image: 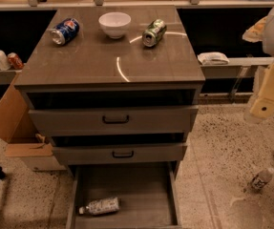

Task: Pick blue plastic bottle from bottom drawer and place on counter

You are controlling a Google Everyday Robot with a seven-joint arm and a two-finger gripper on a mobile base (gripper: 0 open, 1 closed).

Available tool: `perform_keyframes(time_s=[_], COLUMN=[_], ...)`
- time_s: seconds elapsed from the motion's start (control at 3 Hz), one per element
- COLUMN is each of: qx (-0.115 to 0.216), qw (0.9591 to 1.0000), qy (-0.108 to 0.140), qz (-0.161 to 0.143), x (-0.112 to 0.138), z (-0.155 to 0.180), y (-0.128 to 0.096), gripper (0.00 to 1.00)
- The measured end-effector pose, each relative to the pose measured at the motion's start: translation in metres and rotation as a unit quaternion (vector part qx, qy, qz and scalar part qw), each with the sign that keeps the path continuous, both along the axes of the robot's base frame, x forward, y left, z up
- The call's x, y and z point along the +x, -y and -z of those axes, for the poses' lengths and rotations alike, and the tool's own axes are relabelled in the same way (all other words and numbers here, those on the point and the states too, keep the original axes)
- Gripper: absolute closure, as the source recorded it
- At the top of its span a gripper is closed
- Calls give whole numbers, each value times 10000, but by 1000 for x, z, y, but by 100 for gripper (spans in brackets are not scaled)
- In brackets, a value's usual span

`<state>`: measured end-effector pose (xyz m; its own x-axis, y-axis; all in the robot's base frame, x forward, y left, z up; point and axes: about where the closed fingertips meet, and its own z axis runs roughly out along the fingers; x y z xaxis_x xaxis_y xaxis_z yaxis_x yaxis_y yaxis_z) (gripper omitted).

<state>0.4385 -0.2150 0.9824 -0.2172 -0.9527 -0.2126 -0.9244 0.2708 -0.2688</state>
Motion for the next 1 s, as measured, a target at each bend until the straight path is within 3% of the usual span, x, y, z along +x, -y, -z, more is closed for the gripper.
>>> perform_keyframes(time_s=[0.33,0.67,1.0], qx=[2,301,794], qw=[10000,9994,9959], qy=[0,-38,-192], qz=[-1,-136,-380], x=[0,-3,-10], z=[0,23,70], y=[0,-4,-18], gripper=[0,0,0])
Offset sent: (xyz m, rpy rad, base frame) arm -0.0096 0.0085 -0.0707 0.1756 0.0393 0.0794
